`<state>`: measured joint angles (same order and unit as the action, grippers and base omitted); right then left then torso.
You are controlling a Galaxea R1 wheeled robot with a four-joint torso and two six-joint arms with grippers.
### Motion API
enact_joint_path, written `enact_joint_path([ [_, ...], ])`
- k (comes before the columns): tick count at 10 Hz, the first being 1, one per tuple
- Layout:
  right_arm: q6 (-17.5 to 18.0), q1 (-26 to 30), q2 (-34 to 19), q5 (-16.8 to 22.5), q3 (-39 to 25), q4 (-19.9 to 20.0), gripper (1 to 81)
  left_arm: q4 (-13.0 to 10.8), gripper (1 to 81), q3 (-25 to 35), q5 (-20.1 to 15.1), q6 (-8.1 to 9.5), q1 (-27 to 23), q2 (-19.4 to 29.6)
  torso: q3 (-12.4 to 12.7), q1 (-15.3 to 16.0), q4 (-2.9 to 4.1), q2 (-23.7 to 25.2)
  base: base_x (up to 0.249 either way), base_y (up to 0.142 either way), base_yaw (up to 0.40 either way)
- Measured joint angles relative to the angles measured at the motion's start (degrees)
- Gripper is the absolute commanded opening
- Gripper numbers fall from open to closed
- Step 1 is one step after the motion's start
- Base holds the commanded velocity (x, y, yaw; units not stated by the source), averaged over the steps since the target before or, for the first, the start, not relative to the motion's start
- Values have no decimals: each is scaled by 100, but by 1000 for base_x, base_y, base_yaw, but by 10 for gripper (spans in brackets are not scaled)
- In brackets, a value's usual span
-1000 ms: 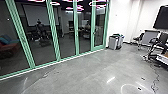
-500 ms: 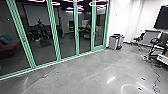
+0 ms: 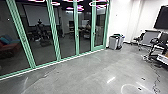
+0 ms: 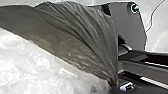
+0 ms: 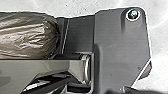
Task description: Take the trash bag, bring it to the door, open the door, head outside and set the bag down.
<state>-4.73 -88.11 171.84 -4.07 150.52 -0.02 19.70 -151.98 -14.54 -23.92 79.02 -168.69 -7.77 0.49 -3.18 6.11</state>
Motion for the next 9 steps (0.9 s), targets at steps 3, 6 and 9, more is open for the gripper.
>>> enact_joint_path([
  [3,0,-33,0,-15,0,0,811,0,10,0,0,0,33,-2,2,-6,0,2,48,0,0],
  [6,-1,-15,0,-17,0,-2,811,2,10,0,18,0,-24,-2,2,-6,0,4,94,0,0],
  [9,-9,-30,0,-28,0,-2,811,0,10,0,5,0,0,-2,2,-6,0,4,109,-46,0],
])
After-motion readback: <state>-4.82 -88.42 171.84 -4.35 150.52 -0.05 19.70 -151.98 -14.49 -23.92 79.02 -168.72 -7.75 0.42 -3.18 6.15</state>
